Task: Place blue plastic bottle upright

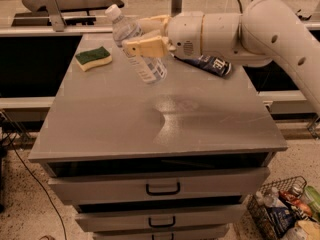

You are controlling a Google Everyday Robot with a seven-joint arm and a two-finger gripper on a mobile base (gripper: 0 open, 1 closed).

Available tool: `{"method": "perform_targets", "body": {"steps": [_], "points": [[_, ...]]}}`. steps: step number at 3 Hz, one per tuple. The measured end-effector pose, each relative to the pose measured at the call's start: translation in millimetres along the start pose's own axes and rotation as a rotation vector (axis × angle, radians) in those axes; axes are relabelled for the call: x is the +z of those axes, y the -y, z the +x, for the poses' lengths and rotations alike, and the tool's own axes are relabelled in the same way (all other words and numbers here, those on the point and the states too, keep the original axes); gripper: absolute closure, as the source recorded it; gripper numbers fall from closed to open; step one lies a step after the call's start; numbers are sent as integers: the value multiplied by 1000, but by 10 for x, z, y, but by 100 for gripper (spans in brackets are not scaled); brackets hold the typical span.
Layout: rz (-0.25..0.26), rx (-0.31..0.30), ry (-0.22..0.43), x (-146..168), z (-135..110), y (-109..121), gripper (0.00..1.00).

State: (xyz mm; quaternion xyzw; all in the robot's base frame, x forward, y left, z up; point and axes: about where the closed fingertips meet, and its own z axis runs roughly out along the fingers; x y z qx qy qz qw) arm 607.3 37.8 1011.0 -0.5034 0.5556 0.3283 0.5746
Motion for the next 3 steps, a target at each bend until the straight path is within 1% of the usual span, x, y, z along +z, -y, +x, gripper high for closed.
{"method": "perform_targets", "body": {"steps": [1, 2, 3], "points": [[-8, 49, 93, -99, 68, -28, 100], [-10, 85, 149, -176, 117, -39, 100], [-12, 136, 225, -314, 224, -63, 100]]}}
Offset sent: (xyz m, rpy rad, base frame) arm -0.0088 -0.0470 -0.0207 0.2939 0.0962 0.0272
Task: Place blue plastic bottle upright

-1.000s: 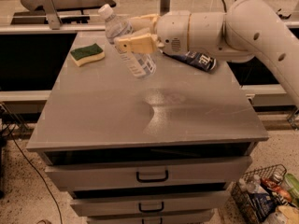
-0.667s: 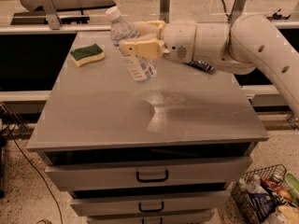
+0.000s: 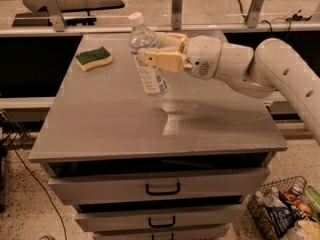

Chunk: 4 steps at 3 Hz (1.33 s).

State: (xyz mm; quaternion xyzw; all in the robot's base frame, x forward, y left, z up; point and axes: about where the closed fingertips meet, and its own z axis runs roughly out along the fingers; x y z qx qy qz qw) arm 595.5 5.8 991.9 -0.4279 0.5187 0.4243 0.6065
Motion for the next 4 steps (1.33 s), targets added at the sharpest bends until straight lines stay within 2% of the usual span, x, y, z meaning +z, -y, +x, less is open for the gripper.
{"method": "perform_targets", "body": {"steps": [1, 3, 4], "points": [[-6, 25, 56, -115, 74, -22, 100], [-22, 61, 103, -255, 227, -66, 100], [-39, 73, 99, -292, 284, -82, 84]]}}
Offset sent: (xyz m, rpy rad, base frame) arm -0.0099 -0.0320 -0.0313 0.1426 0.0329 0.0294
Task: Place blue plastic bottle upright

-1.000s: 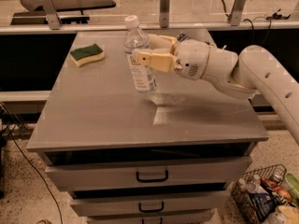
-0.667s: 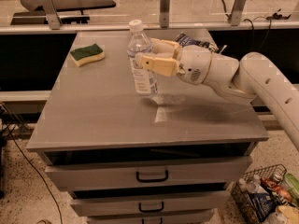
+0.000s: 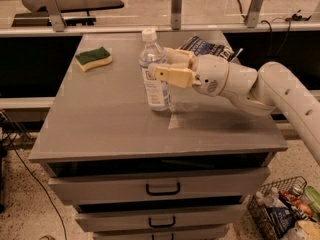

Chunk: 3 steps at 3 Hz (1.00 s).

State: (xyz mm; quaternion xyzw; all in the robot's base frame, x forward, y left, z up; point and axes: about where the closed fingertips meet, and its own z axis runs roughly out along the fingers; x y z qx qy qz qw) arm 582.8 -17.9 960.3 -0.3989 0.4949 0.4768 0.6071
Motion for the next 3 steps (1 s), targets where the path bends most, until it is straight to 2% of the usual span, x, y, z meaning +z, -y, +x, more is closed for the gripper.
{"method": "perform_targets", "body": {"steps": [3], "points": [[-8, -8, -5, -192, 149, -116, 13]]}}
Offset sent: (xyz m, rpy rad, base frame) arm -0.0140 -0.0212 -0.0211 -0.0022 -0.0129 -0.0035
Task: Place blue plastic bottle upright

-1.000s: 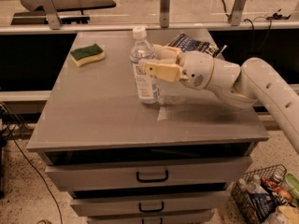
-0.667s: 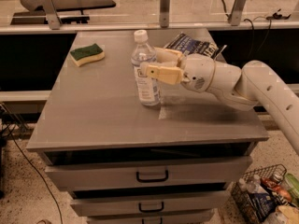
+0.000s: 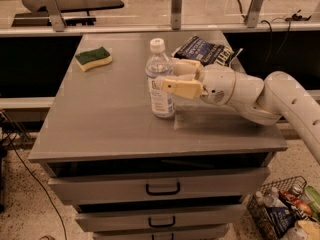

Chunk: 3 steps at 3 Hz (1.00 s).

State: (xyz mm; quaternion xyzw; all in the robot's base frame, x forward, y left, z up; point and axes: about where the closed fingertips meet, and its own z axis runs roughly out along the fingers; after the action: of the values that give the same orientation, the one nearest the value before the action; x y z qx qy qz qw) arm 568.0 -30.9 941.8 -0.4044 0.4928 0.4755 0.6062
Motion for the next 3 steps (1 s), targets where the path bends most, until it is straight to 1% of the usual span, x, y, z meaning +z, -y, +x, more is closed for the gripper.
{"method": "perform_targets", "body": {"steps": [1, 3], "points": [[7, -1, -12, -79, 35, -32, 0], [17, -29, -54, -203, -30, -35, 0]]}}
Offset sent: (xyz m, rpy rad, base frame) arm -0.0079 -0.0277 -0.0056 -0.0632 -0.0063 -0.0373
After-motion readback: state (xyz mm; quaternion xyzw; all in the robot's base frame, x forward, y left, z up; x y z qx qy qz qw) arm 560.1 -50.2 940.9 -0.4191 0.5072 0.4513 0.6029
